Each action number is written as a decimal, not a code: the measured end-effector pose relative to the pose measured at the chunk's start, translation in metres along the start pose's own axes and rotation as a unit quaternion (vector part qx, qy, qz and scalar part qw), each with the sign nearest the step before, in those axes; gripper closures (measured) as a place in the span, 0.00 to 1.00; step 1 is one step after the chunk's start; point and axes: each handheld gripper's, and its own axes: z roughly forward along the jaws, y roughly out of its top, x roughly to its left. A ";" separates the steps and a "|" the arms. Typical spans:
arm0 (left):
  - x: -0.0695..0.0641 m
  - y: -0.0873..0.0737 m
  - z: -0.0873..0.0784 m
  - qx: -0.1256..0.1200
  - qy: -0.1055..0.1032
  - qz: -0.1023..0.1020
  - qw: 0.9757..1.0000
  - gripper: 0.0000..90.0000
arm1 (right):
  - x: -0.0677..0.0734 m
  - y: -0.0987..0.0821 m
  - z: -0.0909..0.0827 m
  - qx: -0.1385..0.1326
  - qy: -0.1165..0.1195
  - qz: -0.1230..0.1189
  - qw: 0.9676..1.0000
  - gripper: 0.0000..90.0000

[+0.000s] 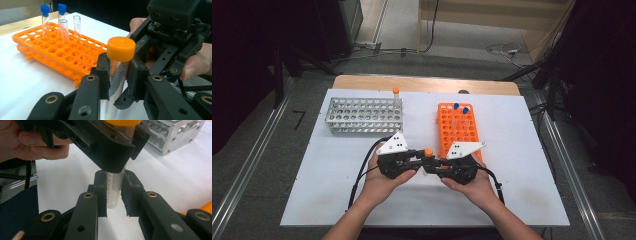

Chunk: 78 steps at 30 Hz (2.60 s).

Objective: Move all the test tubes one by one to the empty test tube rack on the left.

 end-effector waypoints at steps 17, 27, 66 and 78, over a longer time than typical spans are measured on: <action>0.002 0.001 -0.005 -0.011 0.015 -0.001 1.000 0.83 | 0.000 -0.001 -0.005 -0.009 0.001 -0.011 1.000 0.62; 0.010 0.001 -0.013 -0.018 0.025 -0.011 0.999 0.83 | -0.004 -0.001 -0.019 -0.035 0.005 -0.003 0.999 0.17; 0.089 0.023 -0.051 -0.054 0.167 -0.031 0.984 0.83 | -0.054 -0.084 -0.123 -0.068 -0.109 0.075 0.989 0.00; 0.124 0.040 -0.049 -0.058 0.207 -0.040 0.976 0.83 | -0.066 -0.095 -0.123 -0.067 -0.110 0.092 0.987 0.00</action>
